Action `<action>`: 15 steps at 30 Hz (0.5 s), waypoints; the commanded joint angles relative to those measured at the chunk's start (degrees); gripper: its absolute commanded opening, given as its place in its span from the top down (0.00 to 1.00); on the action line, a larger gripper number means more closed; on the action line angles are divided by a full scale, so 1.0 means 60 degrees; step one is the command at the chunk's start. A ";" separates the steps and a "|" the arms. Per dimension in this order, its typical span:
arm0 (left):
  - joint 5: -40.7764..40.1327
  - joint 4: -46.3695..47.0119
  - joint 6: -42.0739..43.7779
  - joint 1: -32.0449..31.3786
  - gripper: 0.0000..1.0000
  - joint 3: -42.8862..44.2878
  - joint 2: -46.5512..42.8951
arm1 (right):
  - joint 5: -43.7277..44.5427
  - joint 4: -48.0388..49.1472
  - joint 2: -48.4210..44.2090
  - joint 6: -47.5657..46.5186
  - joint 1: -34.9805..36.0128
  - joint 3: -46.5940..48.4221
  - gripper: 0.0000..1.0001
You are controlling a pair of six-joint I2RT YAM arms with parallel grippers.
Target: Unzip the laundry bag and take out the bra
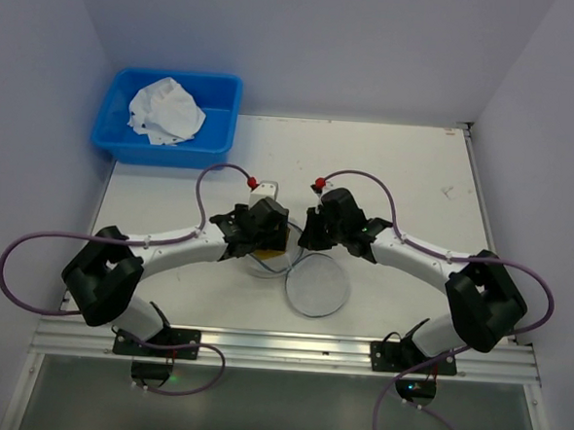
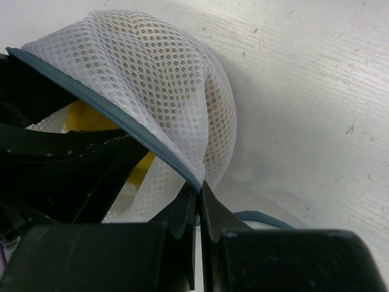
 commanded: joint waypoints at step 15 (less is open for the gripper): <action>0.0575 0.0382 -0.0118 -0.0509 0.31 0.0526 -0.1545 | -0.0173 0.0544 0.0073 0.0102 0.0071 0.0027 1.00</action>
